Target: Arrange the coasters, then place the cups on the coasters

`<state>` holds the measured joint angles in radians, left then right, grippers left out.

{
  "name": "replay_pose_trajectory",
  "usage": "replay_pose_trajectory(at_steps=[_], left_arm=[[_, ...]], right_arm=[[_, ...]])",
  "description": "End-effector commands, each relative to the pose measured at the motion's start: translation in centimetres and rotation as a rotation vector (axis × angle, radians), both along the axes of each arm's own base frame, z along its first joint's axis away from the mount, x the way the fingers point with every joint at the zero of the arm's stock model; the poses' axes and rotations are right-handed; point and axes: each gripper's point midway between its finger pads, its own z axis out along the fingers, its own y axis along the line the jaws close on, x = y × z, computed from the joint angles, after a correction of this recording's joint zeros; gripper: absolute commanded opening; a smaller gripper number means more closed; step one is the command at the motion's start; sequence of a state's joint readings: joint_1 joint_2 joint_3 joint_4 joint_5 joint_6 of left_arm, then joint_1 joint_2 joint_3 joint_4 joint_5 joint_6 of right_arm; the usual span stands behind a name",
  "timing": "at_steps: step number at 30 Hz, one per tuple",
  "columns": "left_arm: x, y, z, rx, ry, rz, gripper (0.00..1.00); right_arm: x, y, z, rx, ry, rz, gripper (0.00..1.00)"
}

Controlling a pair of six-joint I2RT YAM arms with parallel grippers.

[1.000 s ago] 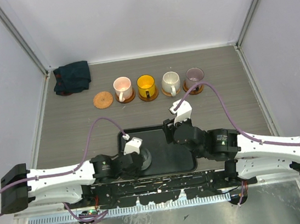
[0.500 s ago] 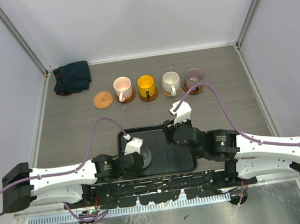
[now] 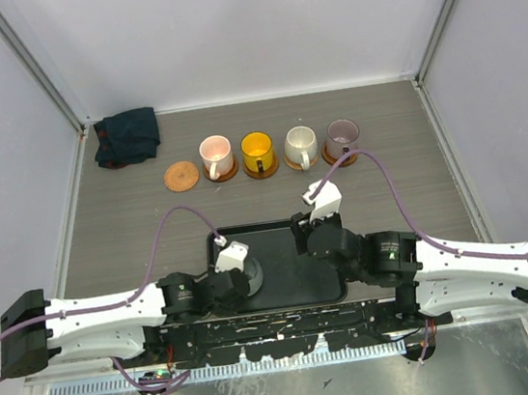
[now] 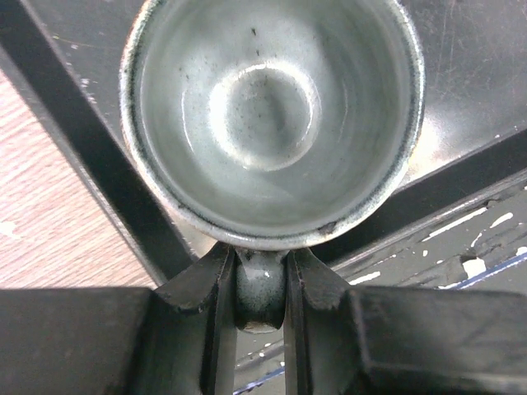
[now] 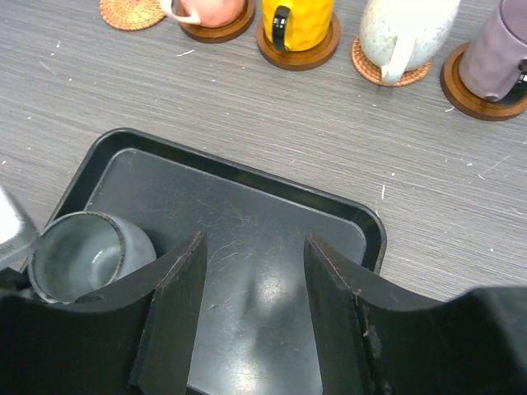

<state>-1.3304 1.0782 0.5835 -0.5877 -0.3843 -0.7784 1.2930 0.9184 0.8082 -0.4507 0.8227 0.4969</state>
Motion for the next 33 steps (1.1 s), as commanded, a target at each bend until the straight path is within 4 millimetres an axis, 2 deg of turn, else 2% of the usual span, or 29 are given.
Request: replay_pose_trajectory(at_steps=[1, 5, 9, 14, 25, 29, 33], left_arm=[[2.9, -1.0, 5.2, -0.074, -0.167, 0.04, 0.0], [4.2, -0.7, 7.4, -0.09, -0.241, 0.066, 0.0], [5.4, -0.3, 8.8, -0.131, -0.29, 0.1, 0.0], [8.1, 1.3, 10.1, -0.12, -0.366, 0.173, 0.0], [19.0, 8.0, 14.7, -0.136, -0.503, 0.423, 0.0], [22.8, 9.8, 15.5, -0.142, -0.522, 0.482, 0.0], [26.3, 10.9, 15.2, -0.133, -0.539, 0.519, 0.0]], right_arm=[[1.0, -1.2, 1.2, 0.054, -0.054, -0.092, 0.55], [1.4, -2.3, 1.0, 0.053, -0.075, -0.14, 0.55], [1.8, -3.2, 0.6, 0.057, -0.087, -0.174, 0.55], [2.6, -4.1, -0.6, 0.057, -0.069, -0.198, 0.55], [4.4, -5.2, -3.5, 0.024, -0.018, -0.212, 0.54], [5.3, -5.2, -4.2, 0.012, -0.006, -0.213, 0.54], [5.9, -5.5, -4.7, -0.015, -0.002, -0.223, 0.53]])
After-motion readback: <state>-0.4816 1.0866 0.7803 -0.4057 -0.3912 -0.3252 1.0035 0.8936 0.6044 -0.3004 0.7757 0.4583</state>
